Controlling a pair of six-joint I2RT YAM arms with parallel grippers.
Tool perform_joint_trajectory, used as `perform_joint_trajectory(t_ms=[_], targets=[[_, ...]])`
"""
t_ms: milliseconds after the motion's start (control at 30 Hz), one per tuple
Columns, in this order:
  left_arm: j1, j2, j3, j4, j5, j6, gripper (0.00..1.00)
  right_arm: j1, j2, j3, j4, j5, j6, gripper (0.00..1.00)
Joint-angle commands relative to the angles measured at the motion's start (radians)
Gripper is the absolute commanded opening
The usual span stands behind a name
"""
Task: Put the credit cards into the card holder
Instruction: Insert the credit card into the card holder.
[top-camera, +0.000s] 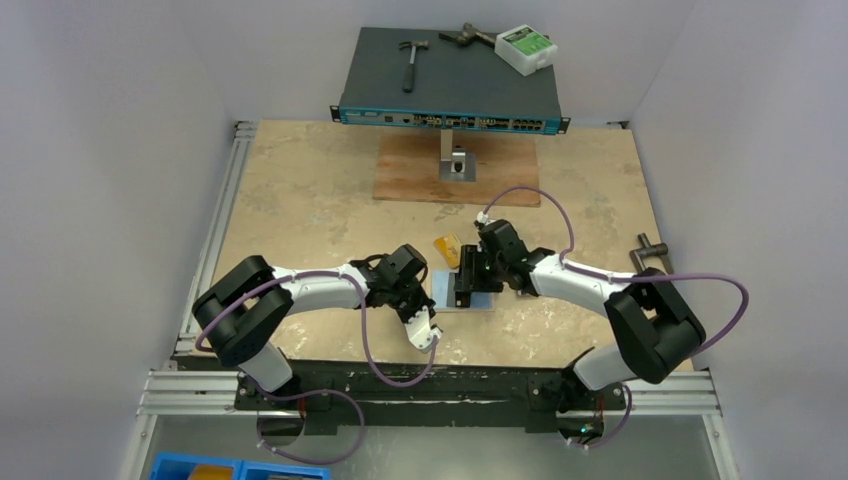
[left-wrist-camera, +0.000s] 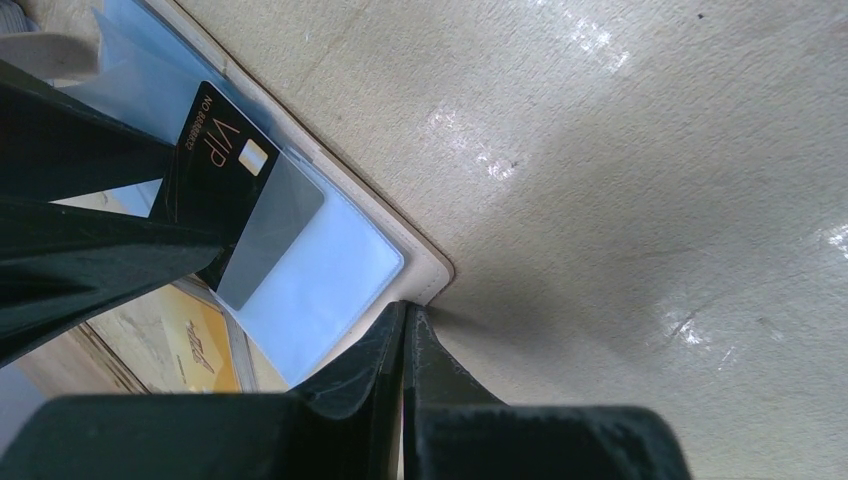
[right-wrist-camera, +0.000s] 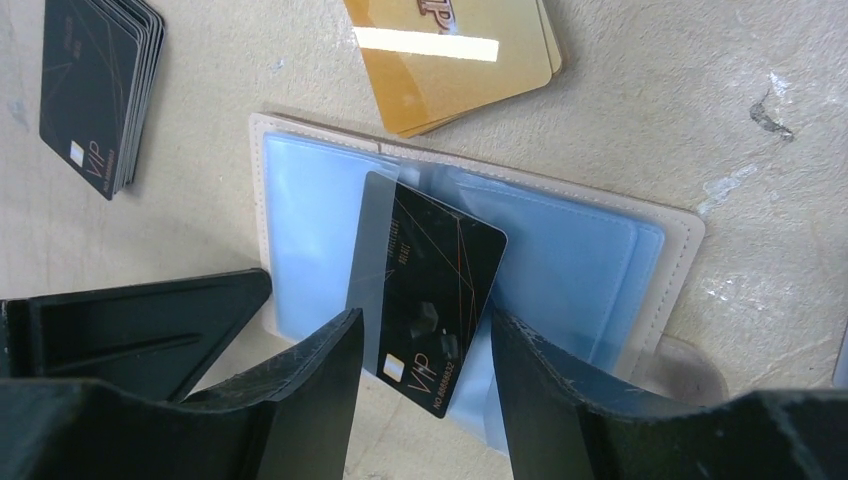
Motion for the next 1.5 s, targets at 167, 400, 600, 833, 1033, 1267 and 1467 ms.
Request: perform_joint_trajectory(t_ms=[167,400,600,833,1033,1267,1467], targets=[[-0.004,0.023,-0.021,-0.035,0.012,0.017,0.00,0.031,-0.004,0.027,-0.009,0.033,-0.014,0.49],[-0.004,0.024,-0.021,-0.023,0.015,0.020,0.00,0.081,0.029,0.055,0.013,0.033,-0.004,0.46],[-0.003,0.017,-0.038,0.022,0.028,0.014,0.00,0.131,0.042,0.079,-0.014,0.107,-0.004,0.44],[-0.003,0.010,-0.060,0.054,0.036,0.048,0.00,0.155,0.054,0.102,-0.010,0.119,-0.018,0.48],[0.001,0.007,-0.060,0.055,0.040,0.055,0.00,0.182,0.066,0.107,0.031,0.094,-0.026,0.48],[0.009,0.000,-0.067,0.048,0.044,0.059,0.00,0.197,0.058,0.079,0.074,0.056,-0.026,0.48],[0.035,-0.027,-0.065,0.015,0.048,0.075,0.00,0.125,-0.036,0.049,0.059,-0.016,-0.003,0.52]])
